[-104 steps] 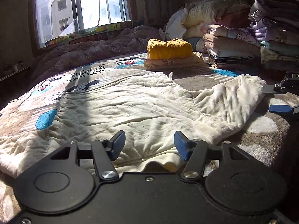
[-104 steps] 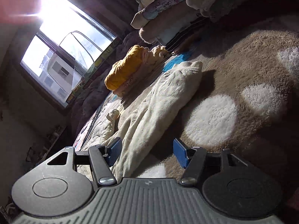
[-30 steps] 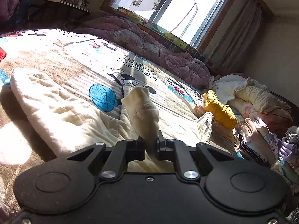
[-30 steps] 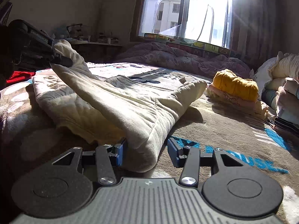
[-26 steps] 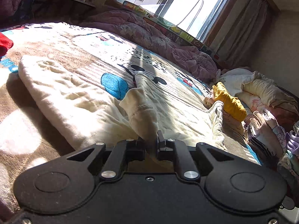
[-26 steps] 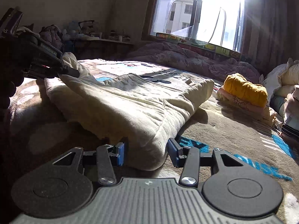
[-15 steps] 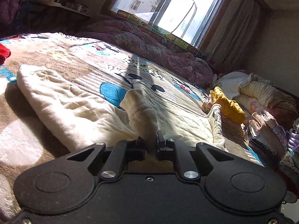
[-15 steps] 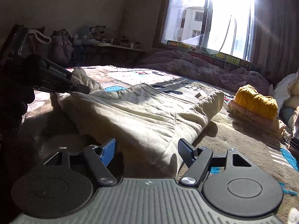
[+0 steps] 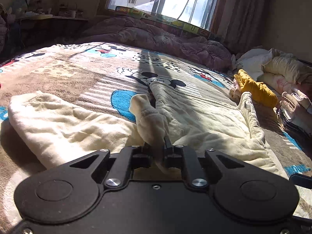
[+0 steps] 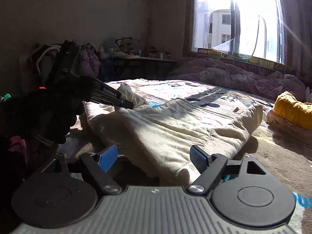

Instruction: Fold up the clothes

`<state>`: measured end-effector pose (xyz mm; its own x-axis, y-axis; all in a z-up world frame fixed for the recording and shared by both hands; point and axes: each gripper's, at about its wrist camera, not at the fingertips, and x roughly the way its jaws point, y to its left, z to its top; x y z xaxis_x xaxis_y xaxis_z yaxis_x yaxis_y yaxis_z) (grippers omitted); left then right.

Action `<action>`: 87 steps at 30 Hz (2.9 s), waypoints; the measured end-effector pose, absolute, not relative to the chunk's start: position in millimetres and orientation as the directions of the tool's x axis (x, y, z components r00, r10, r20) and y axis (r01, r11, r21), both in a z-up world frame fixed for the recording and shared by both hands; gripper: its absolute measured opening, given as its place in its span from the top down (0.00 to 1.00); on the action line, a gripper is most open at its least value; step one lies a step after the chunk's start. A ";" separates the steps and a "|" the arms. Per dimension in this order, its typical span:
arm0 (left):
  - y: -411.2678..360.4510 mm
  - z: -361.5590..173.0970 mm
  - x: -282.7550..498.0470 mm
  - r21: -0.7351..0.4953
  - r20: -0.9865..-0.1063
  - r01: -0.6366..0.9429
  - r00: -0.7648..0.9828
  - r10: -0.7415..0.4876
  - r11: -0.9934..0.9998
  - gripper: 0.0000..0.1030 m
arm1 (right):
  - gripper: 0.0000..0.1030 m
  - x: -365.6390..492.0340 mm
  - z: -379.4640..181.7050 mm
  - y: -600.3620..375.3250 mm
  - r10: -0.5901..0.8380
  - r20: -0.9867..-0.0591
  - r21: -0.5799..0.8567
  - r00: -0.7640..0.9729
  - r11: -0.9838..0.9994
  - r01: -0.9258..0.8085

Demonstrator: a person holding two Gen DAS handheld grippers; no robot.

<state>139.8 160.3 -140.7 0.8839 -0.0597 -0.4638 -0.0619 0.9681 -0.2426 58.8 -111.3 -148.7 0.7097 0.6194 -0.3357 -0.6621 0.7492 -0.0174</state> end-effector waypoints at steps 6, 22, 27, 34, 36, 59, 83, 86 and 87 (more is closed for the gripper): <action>155.6 -127.4 116.2 -0.275 -0.445 -0.068 0.893 -0.065 0.959 0.90 | 0.23 60.5 -153.8 -105.6 0.599 -0.413 -0.042 0.686 0.740 -0.671; 70.2 -66.3 212.8 -0.073 -0.518 0.007 0.854 -0.044 0.997 0.54 | 0.03 71.7 -166.8 -102.7 0.594 -0.514 0.033 0.618 0.734 -0.678; 39.6 -77.4 286.1 -0.207 -0.601 0.065 0.779 -0.179 0.976 0.57 | 0.02 75.1 -166.2 -105.2 0.606 -0.513 0.060 0.608 0.732 -0.679; -3.3 -92.8 388.6 -0.396 -0.668 0.114 0.644 -0.371 0.911 0.91 | 0.01 76.4 -165.9 -106.2 0.616 -0.513 0.071 0.598 0.724 -0.686; 13.6 -110.7 400.9 -0.484 -0.683 0.015 0.619 -0.388 0.875 0.91 | 0.01 76.8 -165.8 -106.6 0.620 -0.512 0.076 0.594 0.721 -0.688; -11.7 -81.8 375.9 -0.100 -0.637 0.168 0.746 -0.192 0.981 0.63 | 0.00 78.0 -166.3 -103.3 0.619 -0.507 0.086 0.600 0.729 -0.679; -2.5 -153.2 438.8 -0.364 -0.737 0.012 0.607 -0.296 0.931 0.92 | 0.00 82.0 -169.3 -101.7 0.624 -0.501 0.101 0.599 0.730 -0.676; -3.7 -145.6 439.1 -0.356 -0.754 0.003 0.589 -0.290 0.934 0.92 | 0.00 81.3 -169.3 -102.0 0.623 -0.500 0.094 0.602 0.730 -0.677; -6.1 -141.1 438.1 -0.343 -0.761 0.010 0.583 -0.285 0.939 0.92 | 0.00 80.4 -168.8 -102.7 0.622 -0.496 0.091 0.606 0.731 -0.676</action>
<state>438.1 -6.1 -141.1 0.5825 -0.2848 -0.7613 0.0104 0.9391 -0.3434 80.4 -102.7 -168.8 0.6059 0.6219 -0.4961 -0.6762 0.7311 0.0907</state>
